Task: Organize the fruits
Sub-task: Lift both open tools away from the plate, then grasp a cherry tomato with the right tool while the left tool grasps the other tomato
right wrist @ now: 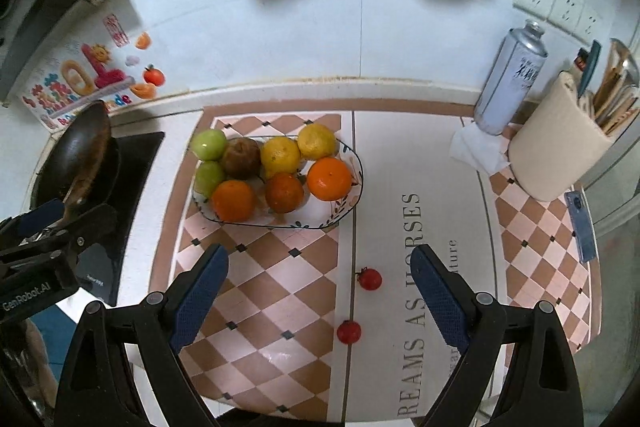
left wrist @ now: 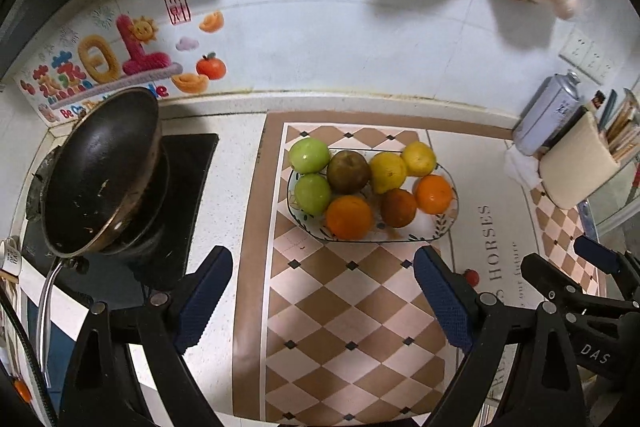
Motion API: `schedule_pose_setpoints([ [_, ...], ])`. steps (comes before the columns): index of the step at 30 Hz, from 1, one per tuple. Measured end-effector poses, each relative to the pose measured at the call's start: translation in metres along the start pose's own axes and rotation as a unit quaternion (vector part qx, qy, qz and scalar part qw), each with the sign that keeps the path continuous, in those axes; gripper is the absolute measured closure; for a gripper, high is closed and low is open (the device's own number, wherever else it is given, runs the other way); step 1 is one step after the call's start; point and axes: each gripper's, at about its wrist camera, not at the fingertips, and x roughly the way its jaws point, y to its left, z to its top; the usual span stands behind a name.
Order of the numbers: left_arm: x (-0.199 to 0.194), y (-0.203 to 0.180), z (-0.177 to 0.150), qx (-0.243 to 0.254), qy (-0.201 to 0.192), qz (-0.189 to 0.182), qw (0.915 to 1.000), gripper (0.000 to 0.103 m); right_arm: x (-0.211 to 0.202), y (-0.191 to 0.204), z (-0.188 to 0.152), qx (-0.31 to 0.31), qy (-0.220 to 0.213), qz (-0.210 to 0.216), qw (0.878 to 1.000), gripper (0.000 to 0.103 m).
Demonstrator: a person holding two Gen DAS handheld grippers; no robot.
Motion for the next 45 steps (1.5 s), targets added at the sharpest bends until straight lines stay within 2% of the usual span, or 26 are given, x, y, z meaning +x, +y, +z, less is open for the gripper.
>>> schedule_pose_setpoints([
  [9,-0.051,-0.003,-0.018,0.012,-0.044,-0.003,0.999,0.01,-0.065,0.005,-0.016,-0.002,-0.057,-0.007,0.998,0.008],
  [13,-0.069,-0.001,-0.025,0.006,-0.062,-0.01,0.998,0.01,-0.084,0.006,-0.022,0.005,-0.069,-0.001,0.998,0.008],
  [17,-0.08,-0.002,-0.03,0.01,-0.075,-0.003,0.9972,0.01,-0.093,0.007,-0.027,0.006,-0.077,0.002,0.997,0.008],
  [27,-0.083,0.0,-0.034,0.003,-0.073,-0.005,0.9973,0.01,-0.093,0.002,-0.029,0.025,-0.081,0.02,0.996,0.008],
  [31,-0.069,-0.004,-0.034,0.008,-0.059,0.002,0.9982,0.01,-0.058,-0.021,-0.03,0.062,-0.047,0.061,0.995,0.008],
  [36,-0.008,-0.019,-0.038,0.026,0.005,0.047,0.9985,0.01,0.026,-0.064,-0.04,0.104,0.022,0.051,0.993,0.01],
  [40,0.045,-0.033,-0.047,0.042,0.058,0.073,0.9948,0.01,0.106,-0.089,-0.048,0.12,0.081,0.053,0.988,0.031],
  [43,0.084,-0.047,-0.054,0.053,0.098,0.077,0.9909,0.01,0.155,-0.094,-0.053,0.123,0.113,0.053,0.985,0.043],
  [45,0.105,-0.055,-0.057,0.061,0.119,0.076,0.9881,0.01,0.18,-0.095,-0.055,0.122,0.127,0.053,0.983,0.045],
])
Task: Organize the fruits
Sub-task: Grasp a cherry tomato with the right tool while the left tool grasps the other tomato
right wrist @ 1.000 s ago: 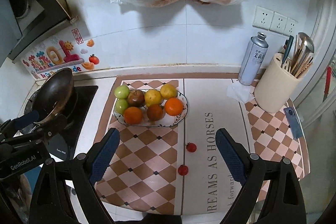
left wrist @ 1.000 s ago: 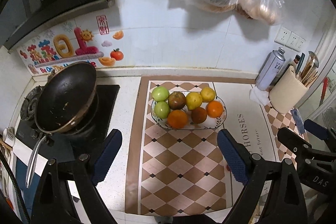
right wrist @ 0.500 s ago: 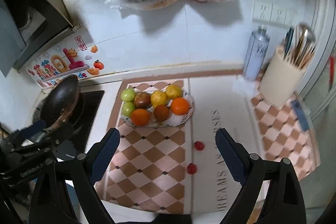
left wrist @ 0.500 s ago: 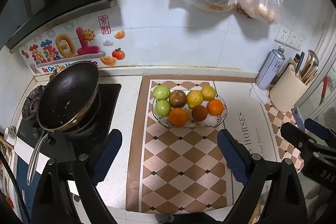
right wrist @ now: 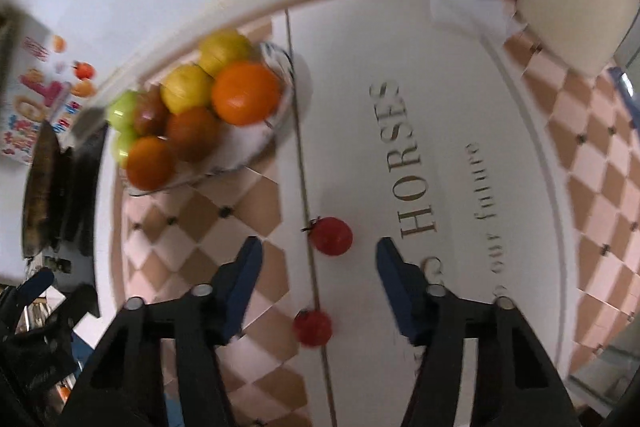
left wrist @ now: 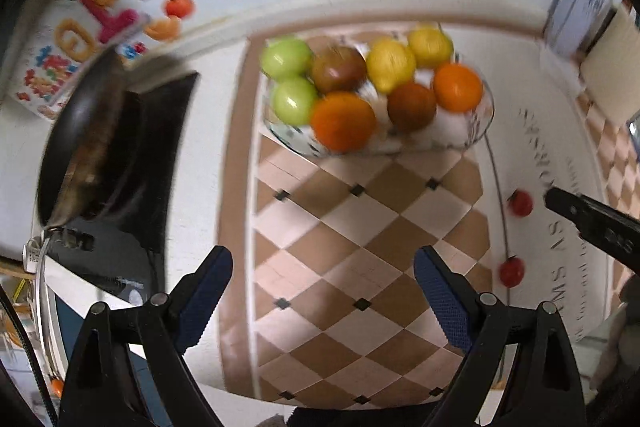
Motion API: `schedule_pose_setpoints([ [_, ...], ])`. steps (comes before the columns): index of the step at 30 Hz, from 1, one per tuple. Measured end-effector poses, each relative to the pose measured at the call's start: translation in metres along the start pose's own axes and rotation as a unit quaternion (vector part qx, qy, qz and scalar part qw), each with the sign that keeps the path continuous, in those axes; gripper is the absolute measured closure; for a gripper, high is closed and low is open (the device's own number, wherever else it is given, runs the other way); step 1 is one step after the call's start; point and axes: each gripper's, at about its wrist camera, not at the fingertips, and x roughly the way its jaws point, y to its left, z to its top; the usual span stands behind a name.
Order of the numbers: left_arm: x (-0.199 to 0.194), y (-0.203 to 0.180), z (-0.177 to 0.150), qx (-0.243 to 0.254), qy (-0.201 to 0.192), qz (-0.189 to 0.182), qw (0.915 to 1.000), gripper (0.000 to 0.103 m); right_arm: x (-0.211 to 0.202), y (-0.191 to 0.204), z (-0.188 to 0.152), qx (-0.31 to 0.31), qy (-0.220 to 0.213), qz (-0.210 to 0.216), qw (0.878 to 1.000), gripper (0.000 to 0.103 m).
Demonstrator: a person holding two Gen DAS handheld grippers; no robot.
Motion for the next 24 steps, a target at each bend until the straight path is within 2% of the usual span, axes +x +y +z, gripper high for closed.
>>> schedule_pose_setpoints([
  [2,0.018,-0.01,0.003,0.007,0.018,-0.002,0.9998,0.01,0.02,0.0,0.003,0.0,0.01,0.001,1.0,0.049],
  [4,0.032,-0.019,0.006,0.012,0.035,-0.01,0.9993,0.01,0.035,0.0,0.003,-0.004,0.022,0.002,1.0,0.063],
  [7,0.042,-0.029,0.009,0.019,0.051,-0.023,0.9982,0.01,0.036,-0.002,0.001,-0.011,0.008,0.001,1.0,0.07],
  [11,0.047,-0.047,0.01,0.033,0.067,-0.056,0.9956,0.01,0.014,-0.018,-0.007,0.012,-0.011,0.003,1.0,0.07],
  [13,0.049,-0.063,0.01,0.045,0.076,-0.087,0.9923,0.01,0.0,-0.031,-0.015,0.029,-0.019,0.001,0.999,0.07],
  [18,0.055,-0.113,0.004,0.092,0.105,-0.154,0.9781,0.01,-0.024,-0.064,-0.039,0.061,-0.024,-0.014,0.998,0.07],
  [22,0.06,-0.151,-0.004,0.142,0.109,-0.173,0.9684,0.01,-0.036,-0.089,-0.054,0.084,-0.023,-0.025,0.996,0.07],
  [23,0.061,-0.158,-0.006,0.152,0.109,-0.174,0.9668,0.015,-0.037,-0.093,-0.057,0.089,-0.022,-0.027,0.995,0.07],
  [24,0.062,-0.165,-0.007,0.162,0.109,-0.174,0.9651,0.026,-0.039,-0.096,-0.06,0.092,-0.023,-0.029,0.995,0.07],
])
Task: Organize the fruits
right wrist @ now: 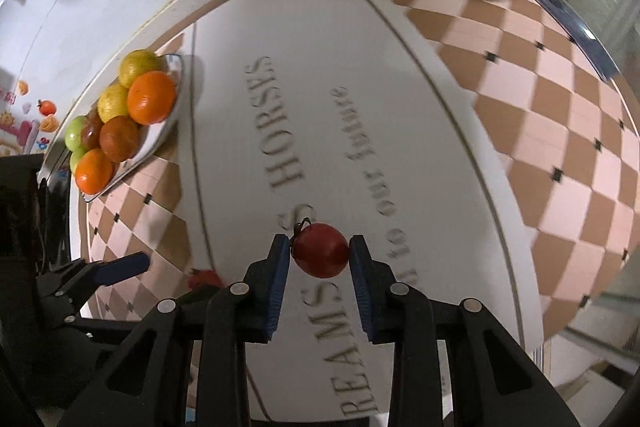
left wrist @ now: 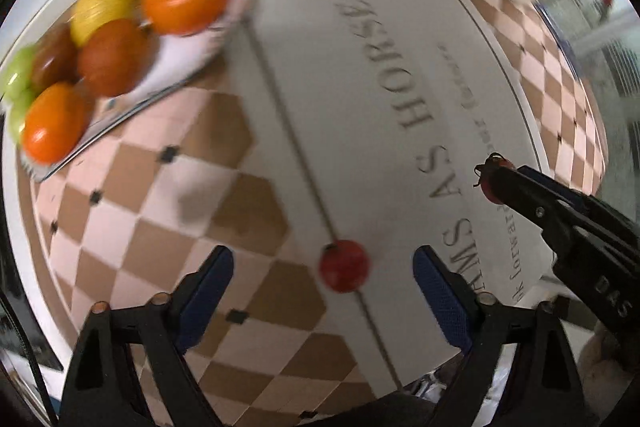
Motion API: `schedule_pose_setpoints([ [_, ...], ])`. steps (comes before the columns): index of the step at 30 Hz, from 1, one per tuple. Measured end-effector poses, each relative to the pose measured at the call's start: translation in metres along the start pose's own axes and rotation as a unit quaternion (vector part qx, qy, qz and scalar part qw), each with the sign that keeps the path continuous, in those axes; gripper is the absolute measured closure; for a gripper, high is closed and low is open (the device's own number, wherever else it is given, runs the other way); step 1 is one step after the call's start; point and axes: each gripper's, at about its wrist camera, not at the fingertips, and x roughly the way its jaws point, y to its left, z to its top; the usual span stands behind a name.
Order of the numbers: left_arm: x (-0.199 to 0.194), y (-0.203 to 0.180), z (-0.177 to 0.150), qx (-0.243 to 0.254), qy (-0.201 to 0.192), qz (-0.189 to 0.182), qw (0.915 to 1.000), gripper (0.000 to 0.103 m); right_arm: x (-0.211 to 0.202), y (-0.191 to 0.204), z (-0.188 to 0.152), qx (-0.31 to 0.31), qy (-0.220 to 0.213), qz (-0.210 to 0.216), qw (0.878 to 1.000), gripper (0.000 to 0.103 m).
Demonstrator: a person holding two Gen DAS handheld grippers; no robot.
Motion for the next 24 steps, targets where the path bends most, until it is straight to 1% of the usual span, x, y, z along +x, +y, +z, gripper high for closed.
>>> schedule_pose_setpoints([
  [1,0.004,-0.005,0.001,0.008,0.004,0.0,1.0,0.031,0.0,-0.002,-0.002,0.003,0.0,-0.002,1.0,0.07],
  [3,0.012,-0.01,0.002,0.015,0.011,-0.003,0.9998,0.053,0.0,-0.005,-0.005,0.006,0.0,-0.002,1.0,0.07],
  [4,0.015,-0.012,0.001,0.017,0.012,-0.002,0.9998,0.058,0.0,-0.005,-0.007,0.007,0.001,-0.001,1.0,0.07],
  [5,0.017,-0.014,0.001,0.017,0.012,-0.002,0.9998,0.065,0.0,-0.006,-0.007,0.006,0.002,-0.001,1.0,0.07],
  [8,0.021,-0.013,0.002,0.019,0.006,0.003,0.9998,0.076,0.001,0.0,-0.008,0.0,0.003,0.002,1.0,0.07],
  [11,0.019,-0.009,0.002,0.013,0.001,0.0,0.9999,0.076,-0.001,0.007,-0.002,-0.009,-0.002,0.008,1.0,0.07],
  [14,0.006,0.004,0.002,0.002,-0.01,-0.005,0.9999,0.076,-0.008,0.016,0.006,-0.016,-0.011,0.021,1.0,0.07],
  [17,-0.019,0.019,0.006,-0.015,-0.035,-0.011,0.9992,0.076,-0.017,0.03,0.018,-0.025,-0.025,0.044,0.998,0.07],
  [19,-0.041,0.036,0.01,-0.035,-0.055,-0.02,0.9977,0.076,-0.019,0.043,0.028,-0.033,-0.031,0.069,0.997,0.07],
  [21,-0.062,0.062,0.02,-0.061,-0.075,-0.027,0.9949,0.076,-0.016,0.057,0.038,-0.037,-0.032,0.097,0.994,0.07],
  [23,-0.077,0.08,0.025,-0.087,-0.087,-0.032,0.9919,0.076,-0.007,0.075,0.051,-0.041,-0.025,0.133,0.99,0.07],
  [24,-0.084,0.095,0.031,-0.107,-0.091,-0.037,0.9894,0.076,-0.001,0.084,0.057,-0.041,-0.021,0.151,0.987,0.07],
])
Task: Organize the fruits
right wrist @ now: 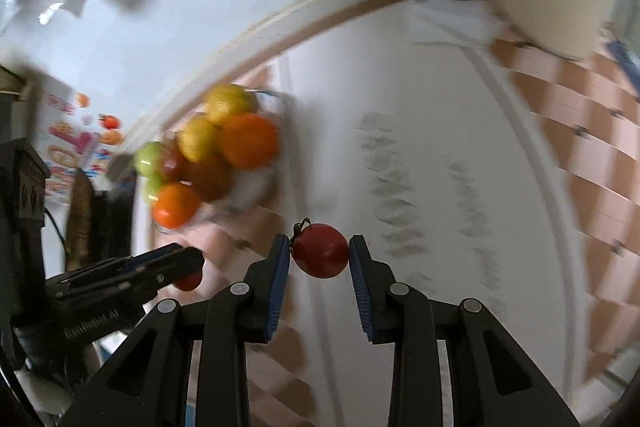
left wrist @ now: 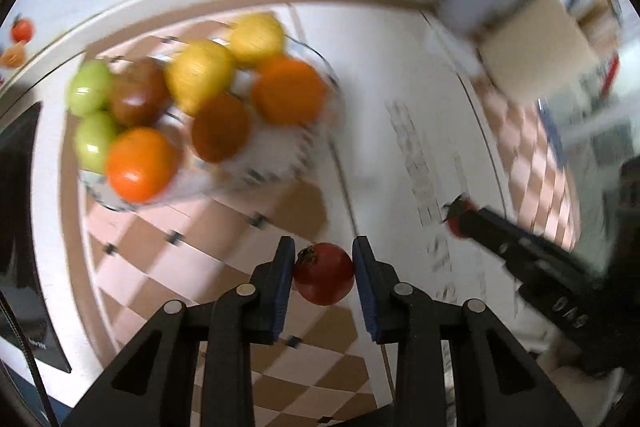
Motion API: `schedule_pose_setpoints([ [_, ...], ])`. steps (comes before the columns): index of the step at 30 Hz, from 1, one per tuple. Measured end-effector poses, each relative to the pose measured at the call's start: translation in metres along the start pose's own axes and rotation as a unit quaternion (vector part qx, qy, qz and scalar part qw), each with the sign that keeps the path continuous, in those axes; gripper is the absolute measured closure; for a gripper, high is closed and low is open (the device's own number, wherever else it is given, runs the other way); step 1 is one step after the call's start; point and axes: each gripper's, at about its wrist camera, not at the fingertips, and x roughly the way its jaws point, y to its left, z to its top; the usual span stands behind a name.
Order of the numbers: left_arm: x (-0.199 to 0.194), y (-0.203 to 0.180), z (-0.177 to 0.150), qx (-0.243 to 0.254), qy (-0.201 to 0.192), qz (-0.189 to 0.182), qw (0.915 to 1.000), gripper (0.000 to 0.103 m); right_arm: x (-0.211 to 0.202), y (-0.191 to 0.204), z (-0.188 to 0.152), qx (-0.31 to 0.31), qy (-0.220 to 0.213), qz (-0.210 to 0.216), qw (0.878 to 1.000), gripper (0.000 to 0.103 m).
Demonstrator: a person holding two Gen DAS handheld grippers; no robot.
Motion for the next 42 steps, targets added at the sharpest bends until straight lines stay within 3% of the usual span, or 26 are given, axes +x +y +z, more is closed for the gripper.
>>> schedule_pose_setpoints([
  [6,0.009,0.051,0.025,-0.096,0.009,-0.019,0.9952,0.076,0.059,0.034,0.028,-0.011,0.045,0.065,0.997,0.07],
  [12,0.032,0.078,0.036,-0.153,0.029,-0.026,0.9874,0.076,0.106,0.046,0.041,-0.031,0.093,0.061,0.993,0.07],
  [16,0.037,0.086,0.038,-0.166,0.035,-0.023,0.9852,0.075,0.115,0.046,0.039,-0.033,0.108,0.059,0.992,0.068],
  [17,0.038,0.088,0.038,-0.168,0.035,-0.022,0.9849,0.075,0.115,0.046,0.038,-0.032,0.11,0.058,0.992,0.065],
  [19,0.041,0.09,0.04,-0.173,0.039,-0.021,0.9839,0.074,0.116,0.046,0.041,-0.026,0.109,0.06,0.992,0.05],
  [22,0.042,0.094,0.043,-0.181,0.043,-0.017,0.9823,0.073,0.11,0.044,0.043,-0.028,0.105,0.045,0.993,0.041],
  [23,0.042,0.095,0.043,-0.185,0.045,-0.015,0.9817,0.073,0.107,0.045,0.044,-0.033,0.105,0.036,0.993,0.041],
  [25,0.039,0.098,0.043,-0.189,0.043,-0.013,0.9811,0.072,0.1,0.046,0.046,-0.046,0.099,0.01,0.994,0.027],
  [30,0.025,0.098,0.038,-0.172,0.026,0.013,0.9846,0.065,0.08,0.06,0.042,-0.095,0.074,-0.045,0.992,0.023],
  [31,0.02,0.097,0.035,-0.164,0.02,0.026,0.9859,0.062,0.076,0.066,0.038,-0.114,0.073,-0.048,0.99,0.023],
  [33,0.01,0.096,0.027,-0.149,0.004,0.051,0.9874,0.044,0.075,0.077,0.025,-0.139,0.083,-0.04,0.986,0.023],
  [35,-0.001,0.1,0.015,-0.137,-0.011,0.085,0.9868,0.04,0.085,0.086,0.007,-0.154,0.111,-0.021,0.982,0.023],
  [37,-0.006,0.103,0.003,-0.128,-0.015,0.114,0.985,0.032,0.102,0.093,-0.013,-0.174,0.134,-0.028,0.975,0.026],
  [38,-0.006,0.106,-0.003,-0.125,-0.014,0.125,0.9841,0.022,0.109,0.093,-0.019,-0.178,0.141,-0.032,0.973,0.03],
  [39,-0.005,0.11,-0.011,-0.123,-0.011,0.138,0.9826,0.013,0.119,0.094,-0.025,-0.179,0.152,-0.033,0.971,0.036],
  [41,0.0,0.116,-0.021,-0.127,-0.003,0.152,0.9801,0.011,0.136,0.096,-0.036,-0.191,0.164,-0.049,0.967,0.051],
  [42,0.003,0.123,-0.027,-0.135,0.007,0.155,0.9786,0.011,0.142,0.097,-0.042,-0.202,0.17,-0.062,0.963,0.068],
])
